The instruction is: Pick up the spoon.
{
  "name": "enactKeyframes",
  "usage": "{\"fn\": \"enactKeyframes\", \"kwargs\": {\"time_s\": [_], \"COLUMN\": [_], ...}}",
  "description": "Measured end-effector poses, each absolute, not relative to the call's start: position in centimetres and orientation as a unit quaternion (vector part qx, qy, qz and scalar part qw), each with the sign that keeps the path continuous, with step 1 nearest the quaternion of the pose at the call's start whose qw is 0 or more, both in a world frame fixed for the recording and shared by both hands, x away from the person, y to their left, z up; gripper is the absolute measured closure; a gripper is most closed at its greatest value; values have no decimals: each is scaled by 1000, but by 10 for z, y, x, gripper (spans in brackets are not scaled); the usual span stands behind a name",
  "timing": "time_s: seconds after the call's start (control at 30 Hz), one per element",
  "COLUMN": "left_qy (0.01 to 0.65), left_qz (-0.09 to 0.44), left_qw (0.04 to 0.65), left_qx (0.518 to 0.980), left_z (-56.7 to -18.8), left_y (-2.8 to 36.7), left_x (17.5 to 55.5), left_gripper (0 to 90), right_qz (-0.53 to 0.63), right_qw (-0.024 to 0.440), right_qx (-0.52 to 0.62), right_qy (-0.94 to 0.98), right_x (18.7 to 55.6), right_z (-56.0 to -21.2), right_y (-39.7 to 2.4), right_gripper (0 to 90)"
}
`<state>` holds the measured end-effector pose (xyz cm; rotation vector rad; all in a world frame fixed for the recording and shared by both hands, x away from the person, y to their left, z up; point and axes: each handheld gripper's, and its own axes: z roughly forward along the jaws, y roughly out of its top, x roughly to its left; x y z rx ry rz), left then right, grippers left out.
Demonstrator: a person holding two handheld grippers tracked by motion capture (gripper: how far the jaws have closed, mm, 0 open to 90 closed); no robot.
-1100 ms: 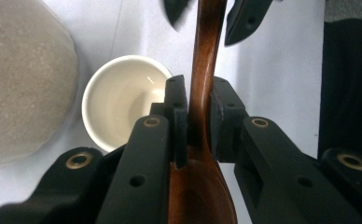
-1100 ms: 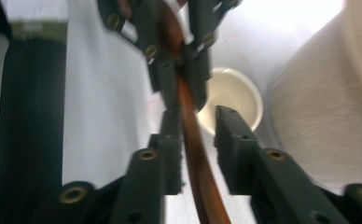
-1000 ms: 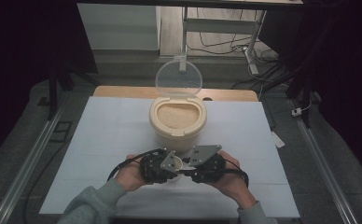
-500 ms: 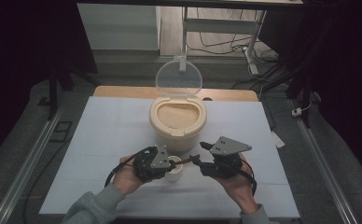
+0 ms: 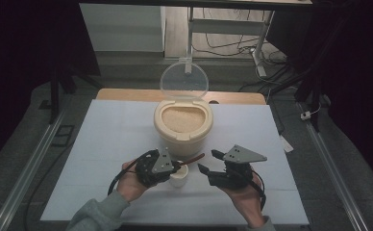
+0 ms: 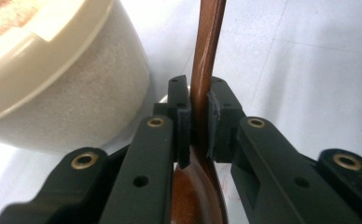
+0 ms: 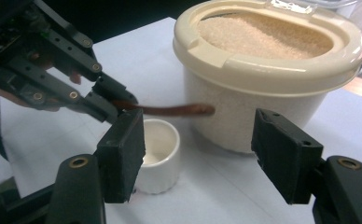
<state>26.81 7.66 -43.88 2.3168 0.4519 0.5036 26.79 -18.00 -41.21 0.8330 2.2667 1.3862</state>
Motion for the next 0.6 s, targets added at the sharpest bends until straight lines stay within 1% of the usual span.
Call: {"fn": "enactKeyframes", "kwargs": {"time_s": [0.2, 0.4, 0.6], "left_qy": [179, 182, 182], "left_qz": [216, 225, 239], "left_qw": [362, 361, 352], "left_qx": [889, 886, 886], "left_z": [-438, -437, -437], "left_y": [74, 70, 63], "left_x": [265, 265, 264], "left_gripper": [814, 817, 820], "right_qz": [515, 517, 533], "right_qw": [160, 174, 165], "right_qx": [344, 372, 395], "right_qy": [769, 751, 730], "right_x": [264, 258, 257], "right_z": [-412, -413, -415], "right_y": [-181, -177, -170], "right_gripper": [348, 349, 356]}}
